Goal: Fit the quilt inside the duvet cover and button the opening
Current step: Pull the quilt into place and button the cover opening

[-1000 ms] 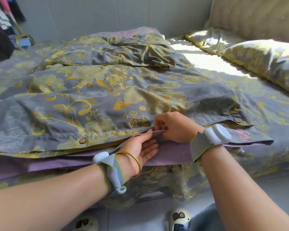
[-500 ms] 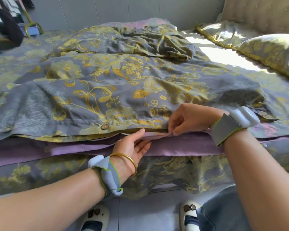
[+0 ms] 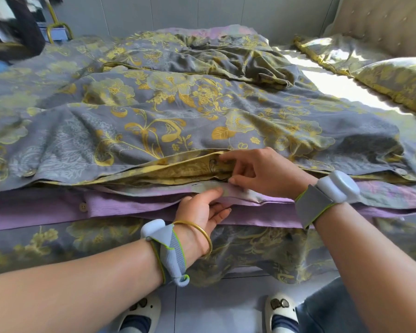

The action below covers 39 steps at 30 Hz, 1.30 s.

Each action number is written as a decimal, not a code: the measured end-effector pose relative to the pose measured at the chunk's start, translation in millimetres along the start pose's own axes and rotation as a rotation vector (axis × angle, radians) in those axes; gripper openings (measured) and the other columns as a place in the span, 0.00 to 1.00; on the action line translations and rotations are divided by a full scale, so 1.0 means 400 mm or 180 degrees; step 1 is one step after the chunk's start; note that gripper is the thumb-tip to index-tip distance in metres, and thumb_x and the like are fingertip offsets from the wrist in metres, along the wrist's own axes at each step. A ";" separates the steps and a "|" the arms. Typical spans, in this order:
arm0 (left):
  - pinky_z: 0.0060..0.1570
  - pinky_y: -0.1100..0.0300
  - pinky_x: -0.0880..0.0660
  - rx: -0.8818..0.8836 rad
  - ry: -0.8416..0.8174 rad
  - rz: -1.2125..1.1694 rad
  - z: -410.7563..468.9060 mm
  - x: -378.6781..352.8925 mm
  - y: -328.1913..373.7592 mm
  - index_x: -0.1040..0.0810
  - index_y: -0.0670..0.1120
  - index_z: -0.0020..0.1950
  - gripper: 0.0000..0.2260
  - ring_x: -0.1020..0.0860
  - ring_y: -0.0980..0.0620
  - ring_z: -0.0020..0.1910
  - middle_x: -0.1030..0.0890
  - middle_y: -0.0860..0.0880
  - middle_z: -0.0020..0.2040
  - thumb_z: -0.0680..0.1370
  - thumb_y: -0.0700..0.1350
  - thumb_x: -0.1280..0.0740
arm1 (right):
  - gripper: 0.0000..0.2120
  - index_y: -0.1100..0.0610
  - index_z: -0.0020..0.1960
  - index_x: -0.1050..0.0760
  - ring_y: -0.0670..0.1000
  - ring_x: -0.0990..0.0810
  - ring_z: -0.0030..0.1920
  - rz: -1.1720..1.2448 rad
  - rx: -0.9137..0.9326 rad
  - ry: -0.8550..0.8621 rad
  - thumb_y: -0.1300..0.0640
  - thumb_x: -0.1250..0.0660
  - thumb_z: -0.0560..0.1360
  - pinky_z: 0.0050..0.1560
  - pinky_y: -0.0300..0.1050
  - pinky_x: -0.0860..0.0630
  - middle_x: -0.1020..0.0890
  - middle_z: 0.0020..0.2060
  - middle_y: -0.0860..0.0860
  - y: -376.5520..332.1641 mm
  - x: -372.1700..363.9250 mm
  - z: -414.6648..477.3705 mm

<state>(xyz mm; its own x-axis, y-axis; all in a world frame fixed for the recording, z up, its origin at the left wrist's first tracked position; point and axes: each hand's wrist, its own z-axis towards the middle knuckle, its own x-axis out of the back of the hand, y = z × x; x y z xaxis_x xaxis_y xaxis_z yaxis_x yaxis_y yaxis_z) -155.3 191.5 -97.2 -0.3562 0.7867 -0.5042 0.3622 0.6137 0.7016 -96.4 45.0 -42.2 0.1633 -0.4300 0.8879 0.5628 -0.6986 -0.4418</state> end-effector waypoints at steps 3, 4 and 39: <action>0.24 0.65 0.24 -0.0040 0.0044 -0.0025 0.005 -0.003 0.005 0.28 0.40 0.54 0.07 0.24 0.50 0.29 0.26 0.43 0.38 0.77 0.38 0.36 | 0.16 0.52 0.58 0.20 0.43 0.18 0.42 0.0313 0.0261 0.0124 0.60 0.29 0.72 0.51 0.39 0.22 0.15 0.44 0.44 -0.019 -0.016 0.008; 0.24 0.65 0.24 -0.0063 0.0049 -0.0020 0.006 -0.003 0.007 0.28 0.40 0.56 0.08 0.23 0.50 0.28 0.26 0.43 0.38 0.77 0.38 0.36 | 0.14 0.52 0.56 0.19 0.43 0.17 0.44 0.0349 0.0342 0.0132 0.61 0.29 0.71 0.52 0.41 0.21 0.15 0.45 0.44 -0.025 -0.022 0.009; 0.27 0.64 0.22 -0.0203 -0.0120 0.0246 -0.008 0.065 0.069 0.24 0.42 0.50 0.03 0.17 0.53 0.28 0.17 0.47 0.31 0.79 0.40 0.36 | 0.04 0.48 0.44 0.20 0.44 0.21 0.36 0.0678 -0.0232 0.0714 0.56 0.31 0.75 0.39 0.33 0.28 0.15 0.36 0.46 -0.049 -0.090 0.088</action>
<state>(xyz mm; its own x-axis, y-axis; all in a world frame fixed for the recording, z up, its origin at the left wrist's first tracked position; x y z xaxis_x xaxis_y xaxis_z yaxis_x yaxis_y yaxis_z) -157.3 228.5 -89.4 -0.2963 0.8342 -0.4651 0.3314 0.5465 0.7691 -84.8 94.2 -61.0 0.0841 -0.6807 0.7277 0.4740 -0.6150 -0.6301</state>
